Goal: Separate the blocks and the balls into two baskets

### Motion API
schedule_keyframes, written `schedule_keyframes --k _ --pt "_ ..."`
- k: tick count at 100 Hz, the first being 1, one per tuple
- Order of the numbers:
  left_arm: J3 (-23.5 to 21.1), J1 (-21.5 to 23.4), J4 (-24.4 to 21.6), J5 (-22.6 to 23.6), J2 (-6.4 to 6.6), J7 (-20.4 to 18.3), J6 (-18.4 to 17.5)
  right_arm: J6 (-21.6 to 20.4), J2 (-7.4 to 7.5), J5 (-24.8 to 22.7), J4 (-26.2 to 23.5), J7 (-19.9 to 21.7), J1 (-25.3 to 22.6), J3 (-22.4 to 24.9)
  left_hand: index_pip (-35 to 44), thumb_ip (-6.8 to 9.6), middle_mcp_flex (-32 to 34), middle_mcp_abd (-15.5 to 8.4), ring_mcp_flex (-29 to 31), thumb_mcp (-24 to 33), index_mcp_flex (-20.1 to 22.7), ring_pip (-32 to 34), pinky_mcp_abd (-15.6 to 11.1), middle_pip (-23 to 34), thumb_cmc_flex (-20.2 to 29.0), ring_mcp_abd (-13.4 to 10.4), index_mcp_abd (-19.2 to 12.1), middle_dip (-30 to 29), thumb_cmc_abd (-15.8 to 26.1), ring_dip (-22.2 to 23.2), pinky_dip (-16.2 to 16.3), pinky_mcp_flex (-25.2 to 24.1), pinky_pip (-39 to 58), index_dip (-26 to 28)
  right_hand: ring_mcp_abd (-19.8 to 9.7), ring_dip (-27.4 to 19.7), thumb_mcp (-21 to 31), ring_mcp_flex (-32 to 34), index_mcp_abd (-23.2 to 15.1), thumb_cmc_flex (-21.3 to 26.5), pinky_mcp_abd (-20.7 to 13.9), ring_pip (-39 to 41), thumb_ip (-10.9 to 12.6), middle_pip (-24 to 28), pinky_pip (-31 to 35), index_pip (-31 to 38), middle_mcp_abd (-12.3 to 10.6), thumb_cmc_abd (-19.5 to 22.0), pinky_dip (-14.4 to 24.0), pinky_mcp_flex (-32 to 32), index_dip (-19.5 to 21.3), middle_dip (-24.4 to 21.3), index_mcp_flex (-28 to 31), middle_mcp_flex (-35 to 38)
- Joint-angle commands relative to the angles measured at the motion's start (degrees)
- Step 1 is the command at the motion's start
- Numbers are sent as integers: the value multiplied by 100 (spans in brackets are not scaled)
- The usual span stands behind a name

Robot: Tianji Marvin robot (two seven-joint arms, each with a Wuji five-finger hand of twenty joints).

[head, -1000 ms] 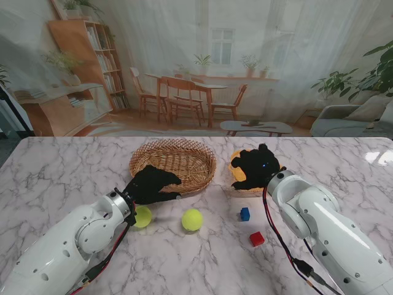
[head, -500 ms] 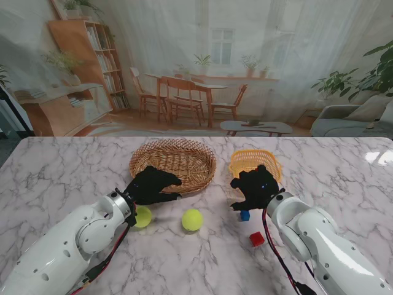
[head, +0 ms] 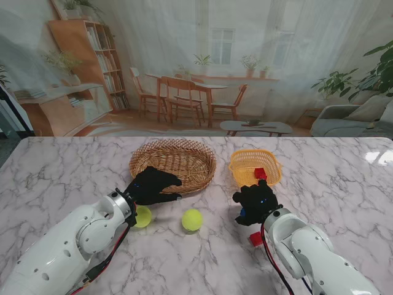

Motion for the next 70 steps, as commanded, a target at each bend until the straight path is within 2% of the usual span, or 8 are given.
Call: schedule_keyframes --k 1,27,70 --pt "22 1 -15 -9 3 -107 29 74 -6 -13 124 -76 -74 -30 70 111 177 -69 51 -35 145 67 102 36 84 -19 -122 74 155 37 64 -29 -107 58 54 88 320 142 -122 21 206 55 -13 139 11 28 -40 -272 80 59 -109 66 -63 120" --pt "43 -16 -2 -5 2 -102 38 309 -7 -12 368 -166 45 -150 72 111 174 -67 46 -35 146 62 106 37 84 -22 -121 74 155 34 61 -35 -112 58 0 195 465 189 99 1 201 255 -53 291 11 36 -99 -420 70 106 -172 153 -143 138" --pt "48 -26 13 -9 2 -99 43 569 11 -18 840 -274 401 -447 68 111 168 -58 43 -35 140 58 99 31 83 -24 -120 71 159 32 60 -35 -115 56 -54 279 489 272 131 195 180 445 -119 465 75 133 -146 -542 68 211 -178 232 -98 164"
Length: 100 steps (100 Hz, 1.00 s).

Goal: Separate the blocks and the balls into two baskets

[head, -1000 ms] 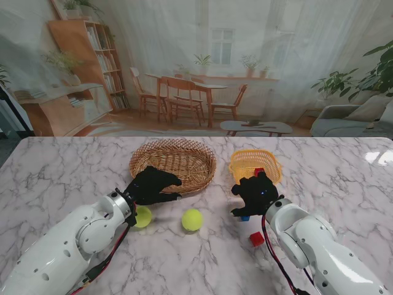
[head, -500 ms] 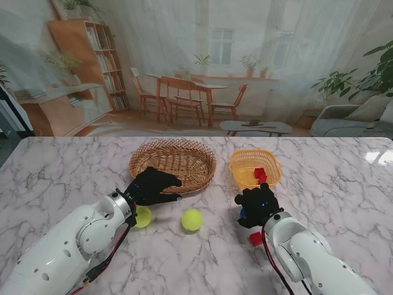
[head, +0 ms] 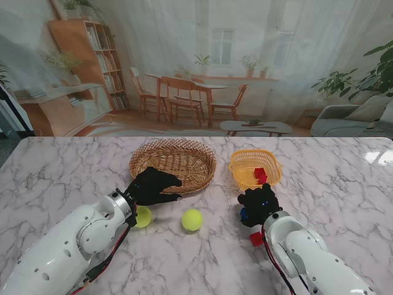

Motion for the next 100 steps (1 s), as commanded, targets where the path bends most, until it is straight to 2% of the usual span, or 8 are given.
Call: schedule_keyframes --k 1,23,47,58,65,70,80,100 --pt "22 -17 13 -8 -3 -78 15 62 5 -14 80 23 33 -14 70 111 171 -62 44 -36 143 59 100 32 81 -23 -120 72 159 33 60 -34 -114 56 -43 81 152 141 128 185 180 401 -117 203 75 129 -11 -214 66 18 -85 44 -76 109" --pt "32 -24 21 -8 -3 -78 14 165 12 62 271 69 147 -121 72 111 173 -61 47 -37 148 61 99 32 83 -24 -120 72 156 33 62 -32 -111 57 -60 105 217 165 70 224 183 460 -122 249 88 342 -29 -245 58 32 10 65 115 143" --pt "39 -33 34 -12 -3 -80 19 277 8 126 384 -14 188 -217 71 111 178 -62 49 -35 147 62 103 34 91 -23 -122 72 162 33 60 -37 -116 57 -91 138 442 320 -114 334 207 548 -138 329 122 933 -70 -316 34 119 387 114 436 322" --pt "32 -34 41 -6 -5 -65 24 277 5 172 435 -104 208 -246 72 111 178 -60 49 -37 149 61 102 33 86 -28 -116 72 162 33 60 -39 -117 58 -111 162 523 389 -343 312 207 593 -163 354 140 1177 -101 -326 27 153 548 141 595 405" --pt "29 -35 47 -5 -6 -53 26 270 1 219 483 -192 233 -274 72 111 178 -62 48 -35 150 62 100 34 94 -20 -120 73 159 34 59 -40 -119 58 -112 177 526 422 -674 314 201 618 -179 359 151 1274 -114 -353 25 172 603 153 675 469" --pt "29 -37 51 -5 -7 -48 26 265 1 234 502 -220 247 -291 66 111 174 -64 45 -37 136 61 99 33 90 -21 -122 73 159 34 59 -38 -118 55 -111 194 440 433 -893 385 199 617 -413 313 158 1494 -108 -404 11 177 417 190 697 502" --pt "35 -43 60 -12 -8 -45 24 260 1 252 516 -220 263 -319 45 112 170 -62 42 -37 105 59 100 32 88 -25 -118 73 160 32 58 -36 -119 46 -107 207 299 445 -1229 528 199 622 -641 281 161 1880 -110 -476 4 177 171 212 700 541" --pt "41 -52 72 -11 -7 -42 18 272 -2 275 519 -247 262 -347 44 112 173 -68 41 -35 112 58 98 33 85 -19 -116 73 157 32 58 -37 -119 44 -110 236 182 457 -1690 608 196 659 -747 260 158 2514 -120 -505 -1 168 -107 246 679 597"
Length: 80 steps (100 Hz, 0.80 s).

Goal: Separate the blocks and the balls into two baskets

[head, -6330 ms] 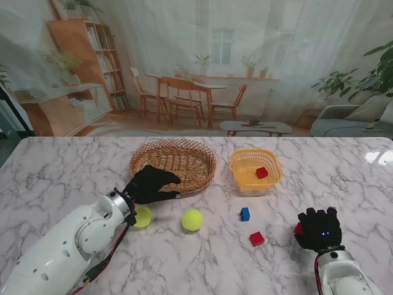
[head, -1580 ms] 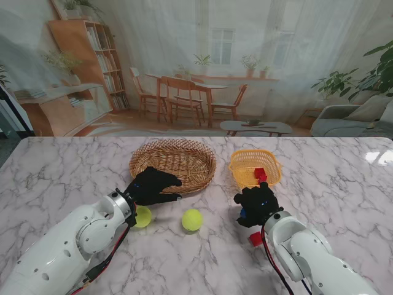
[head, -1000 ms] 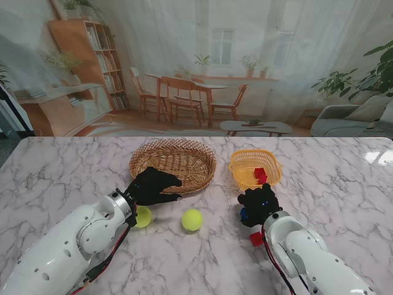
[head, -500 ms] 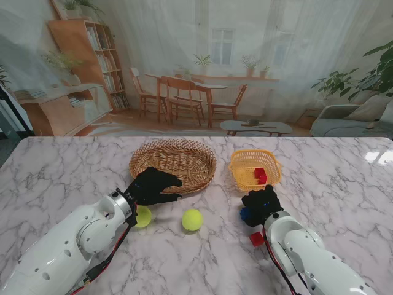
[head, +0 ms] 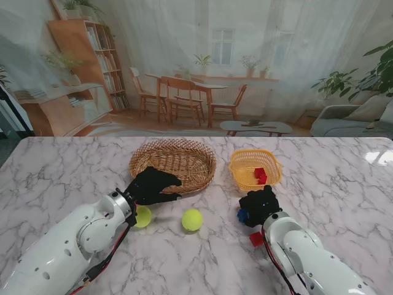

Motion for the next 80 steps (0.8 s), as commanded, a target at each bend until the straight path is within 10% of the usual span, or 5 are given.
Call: schedule_keyframes --k 1,12,22,42,80 --pt "19 -14 17 -8 -7 -64 8 19 -9 10 26 -1 -20 -24 42 111 171 -66 46 -36 108 61 94 33 83 -22 -115 72 158 33 58 -35 -118 44 -28 92 -28 50 -476 278 194 371 -89 56 90 366 -41 -83 -1 13 -106 80 83 92" --pt "22 -16 18 -11 -6 -69 10 46 -12 27 10 17 -28 -30 43 112 168 -63 47 -35 110 63 102 33 88 -19 -114 72 156 34 58 -38 -118 44 -24 101 -38 9 -332 184 184 382 -50 41 89 286 -19 -24 4 -23 -155 83 14 48" --pt "29 -20 20 -12 -6 -73 13 55 -11 12 -40 109 -52 -17 40 112 170 -70 48 -35 106 63 95 34 81 -25 -119 73 161 35 59 -36 -118 43 -18 100 38 -72 220 -103 183 384 459 32 68 -652 3 118 29 -72 382 90 -86 -69" --pt "41 -26 25 -17 -6 -78 12 16 -1 -30 -156 346 -89 2 35 112 167 -66 46 -34 100 62 95 33 87 -30 -114 72 162 34 56 -38 -122 40 -29 102 -442 -235 883 -248 190 373 554 25 11 -1883 16 228 46 -201 -148 61 -942 -335" --pt "61 -39 39 -27 -8 -72 13 -24 -13 42 -128 154 -50 -63 20 112 165 -67 41 -34 76 60 98 34 84 -22 -107 73 161 34 52 -40 -127 33 -63 102 249 -87 -343 1 199 401 540 37 19 -1106 -55 52 68 -105 52 40 -643 -122"
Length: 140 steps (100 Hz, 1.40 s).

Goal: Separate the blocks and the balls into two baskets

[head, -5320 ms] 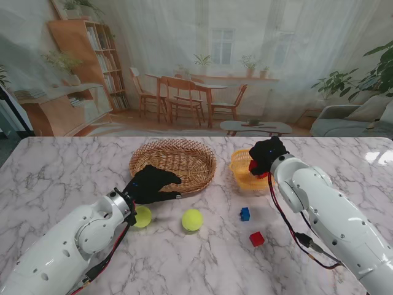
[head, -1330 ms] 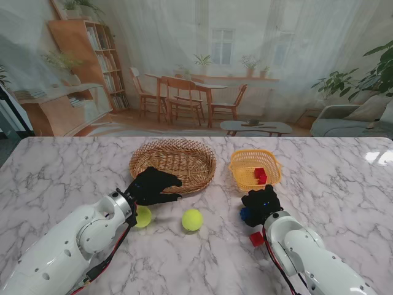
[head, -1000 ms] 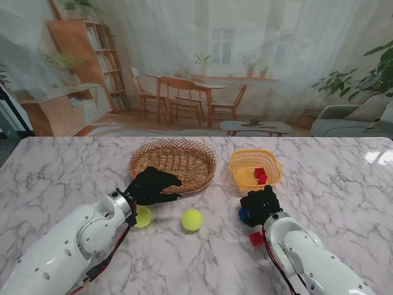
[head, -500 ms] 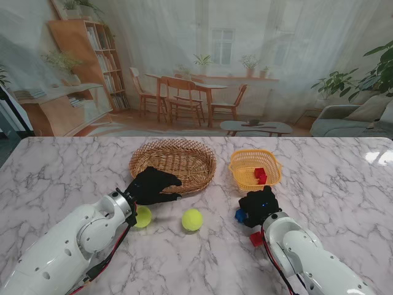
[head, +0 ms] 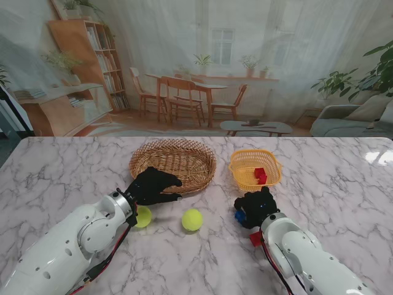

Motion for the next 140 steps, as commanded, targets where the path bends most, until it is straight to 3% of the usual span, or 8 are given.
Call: schedule_keyframes --k 1,6,11,15,30,76,116,140 --pt "16 -12 14 -16 -8 -71 13 7 -13 47 50 -46 10 -47 21 111 164 -67 39 -36 79 60 98 33 81 -18 -107 72 157 34 51 -40 -127 33 -28 92 331 58 -296 108 198 289 124 41 19 260 -54 -146 66 53 167 33 256 106" --pt "16 -12 14 -14 -8 -69 14 24 -18 83 78 -88 27 -70 21 111 173 -64 47 -40 80 63 100 38 75 -16 -102 74 151 35 51 -39 -126 34 -36 96 414 86 -375 149 202 304 119 51 21 410 -61 -142 62 74 229 37 456 137" --pt "17 -12 15 -14 -9 -67 14 34 -19 103 91 -100 37 -85 21 114 166 -56 38 -29 79 60 96 35 89 -22 -110 73 158 34 51 -40 -127 33 -29 102 431 101 -478 247 223 317 -228 49 19 736 -53 -206 37 85 72 43 534 166" --pt "18 -13 16 -16 -9 -67 16 41 -20 112 100 -107 44 -96 22 111 164 -59 45 -35 82 63 103 34 83 -19 -109 72 154 35 50 -39 -128 33 -26 105 419 120 -549 330 215 329 -363 58 27 990 -57 -245 23 105 -29 50 568 187" --pt "23 -16 15 -18 -8 -74 18 60 -24 147 134 -138 69 -132 22 113 166 -65 51 -32 82 66 103 35 89 -20 -106 73 157 36 48 -40 -130 34 -32 131 355 215 -673 593 219 399 -548 95 50 1693 -78 -272 -2 170 -208 66 659 309" --pt "41 -28 28 -31 -9 -85 24 -54 -51 221 -56 -237 -61 39 29 111 168 -63 49 -39 92 67 97 40 81 -20 -108 75 153 38 44 -36 -129 37 -73 280 523 743 -303 1013 180 739 -570 336 224 2206 -228 -130 -10 550 -346 196 940 910" --pt "43 -34 40 -36 -10 -77 12 -507 -62 52 -785 -79 -462 584 30 111 169 -55 49 -36 92 66 113 37 88 -9 -101 74 153 36 43 -38 -125 37 -5 310 493 831 -67 1045 198 790 -578 306 294 2215 -167 -139 -56 633 -434 286 1051 1033" --pt "53 -37 38 -39 -7 -94 10 -893 -65 -10 -1013 6 -360 887 33 112 169 -61 49 -36 92 66 101 39 83 -23 -109 75 155 36 41 -29 -123 39 8 294 420 817 -19 999 205 736 -577 228 290 2170 -142 -96 -94 664 -462 258 1024 1000"
